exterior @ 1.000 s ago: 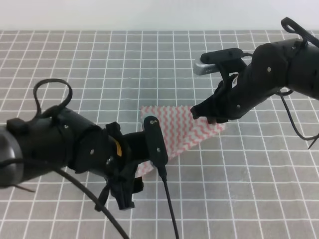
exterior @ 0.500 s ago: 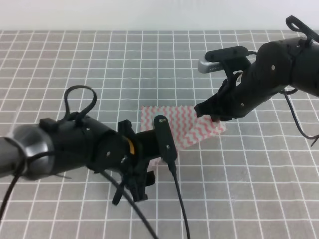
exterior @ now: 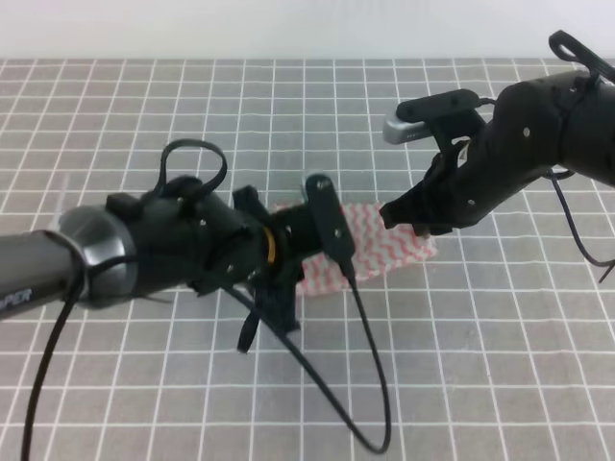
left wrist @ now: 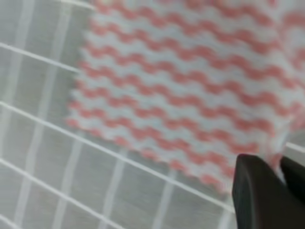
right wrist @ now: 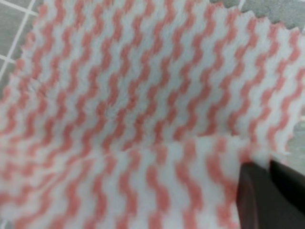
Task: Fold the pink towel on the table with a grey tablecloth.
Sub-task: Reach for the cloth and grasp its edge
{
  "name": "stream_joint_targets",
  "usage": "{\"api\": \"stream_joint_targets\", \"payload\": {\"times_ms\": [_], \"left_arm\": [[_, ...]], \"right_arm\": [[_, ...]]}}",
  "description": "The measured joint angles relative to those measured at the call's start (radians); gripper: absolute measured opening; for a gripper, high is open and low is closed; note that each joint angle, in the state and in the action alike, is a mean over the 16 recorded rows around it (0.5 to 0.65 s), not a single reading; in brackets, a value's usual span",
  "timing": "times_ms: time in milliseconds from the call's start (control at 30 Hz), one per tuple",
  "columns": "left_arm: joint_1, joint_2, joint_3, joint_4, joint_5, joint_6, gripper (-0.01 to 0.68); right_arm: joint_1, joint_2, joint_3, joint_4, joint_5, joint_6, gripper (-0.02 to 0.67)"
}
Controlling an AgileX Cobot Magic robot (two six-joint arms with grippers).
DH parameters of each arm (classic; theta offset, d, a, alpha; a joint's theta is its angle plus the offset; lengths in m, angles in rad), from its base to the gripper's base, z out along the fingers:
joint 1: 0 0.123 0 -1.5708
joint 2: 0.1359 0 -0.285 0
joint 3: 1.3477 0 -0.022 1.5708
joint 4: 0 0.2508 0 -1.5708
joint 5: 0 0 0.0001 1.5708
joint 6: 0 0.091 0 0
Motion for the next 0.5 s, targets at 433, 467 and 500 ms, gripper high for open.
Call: {"api": "stream_joint_targets", "payload": {"times_ms": [433, 467, 500], "left_arm": [[0.039, 0.1, -0.187, 0.079, 0.088, -0.119, -0.001], [0.043, 0.111, -0.201, 0.079, 0.096, -0.122, -0.001], [0.046, 0.122, -0.213, 0.079, 0.104, -0.124, -0.001]], "right_arm": [[-0.007, 0.033, 0.0, -0.027, -0.013, 0.001, -0.016], [-0.007, 0.037, 0.0, -0.028, -0.016, 0.001, -0.016], [-0.007, 0.042, 0.0, -0.029, -0.019, 0.001, -0.016]]}}
